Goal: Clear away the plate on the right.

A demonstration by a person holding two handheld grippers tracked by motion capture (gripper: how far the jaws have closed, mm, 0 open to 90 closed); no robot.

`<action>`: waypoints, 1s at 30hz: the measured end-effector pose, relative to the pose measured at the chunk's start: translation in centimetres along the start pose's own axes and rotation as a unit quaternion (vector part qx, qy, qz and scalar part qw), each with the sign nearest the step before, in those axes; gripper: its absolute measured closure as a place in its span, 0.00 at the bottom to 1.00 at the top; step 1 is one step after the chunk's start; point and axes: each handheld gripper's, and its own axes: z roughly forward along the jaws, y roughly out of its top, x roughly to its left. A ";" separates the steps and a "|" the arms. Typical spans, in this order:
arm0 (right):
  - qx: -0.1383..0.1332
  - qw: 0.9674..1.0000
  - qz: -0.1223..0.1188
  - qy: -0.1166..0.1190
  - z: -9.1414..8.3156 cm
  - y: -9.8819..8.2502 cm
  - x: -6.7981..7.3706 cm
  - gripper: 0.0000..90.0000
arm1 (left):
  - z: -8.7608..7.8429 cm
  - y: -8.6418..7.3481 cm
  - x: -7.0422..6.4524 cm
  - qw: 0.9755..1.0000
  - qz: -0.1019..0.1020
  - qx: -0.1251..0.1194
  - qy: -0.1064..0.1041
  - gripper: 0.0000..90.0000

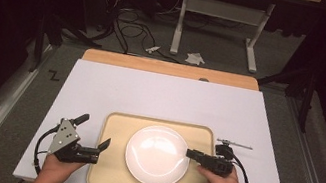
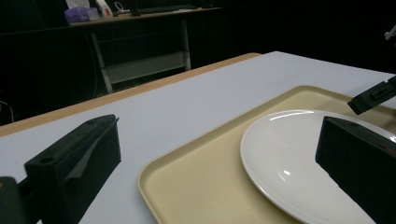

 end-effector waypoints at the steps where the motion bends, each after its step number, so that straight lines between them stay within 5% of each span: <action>1: -0.007 1.000 -0.005 0.000 -0.1 0.1 0.1 0.70 | 0.0 0.0 0.0 1.000 0.000 0.000 0.000 0.01; 8: -0.039 0.999 -0.030 -0.016 -1.1 0.4 0.1 0.68 | 0.0 0.0 0.0 1.000 0.000 0.002 -0.001 0.01; 15: -0.066 0.990 -0.119 -0.032 -2.3 0.8 0.8 0.56 | 0.0 0.0 0.1 1.000 -0.001 0.000 -0.001 0.01; 23: -0.094 0.984 -0.138 -0.067 -4.9 2.0 0.4 0.36 | -0.1 0.0 0.3 1.000 -0.003 -0.002 0.000 0.01; 25: -0.101 0.979 -0.153 -0.092 -6.2 2.1 0.1 0.26 | -0.1 0.0 0.3 1.000 -0.002 0.000 0.000 0.01; 30: -0.126 0.973 -0.163 -0.104 -8.0 1.6 -0.8 0.13 | 0.2 0.0 0.1 1.000 0.002 0.005 -0.002 0.01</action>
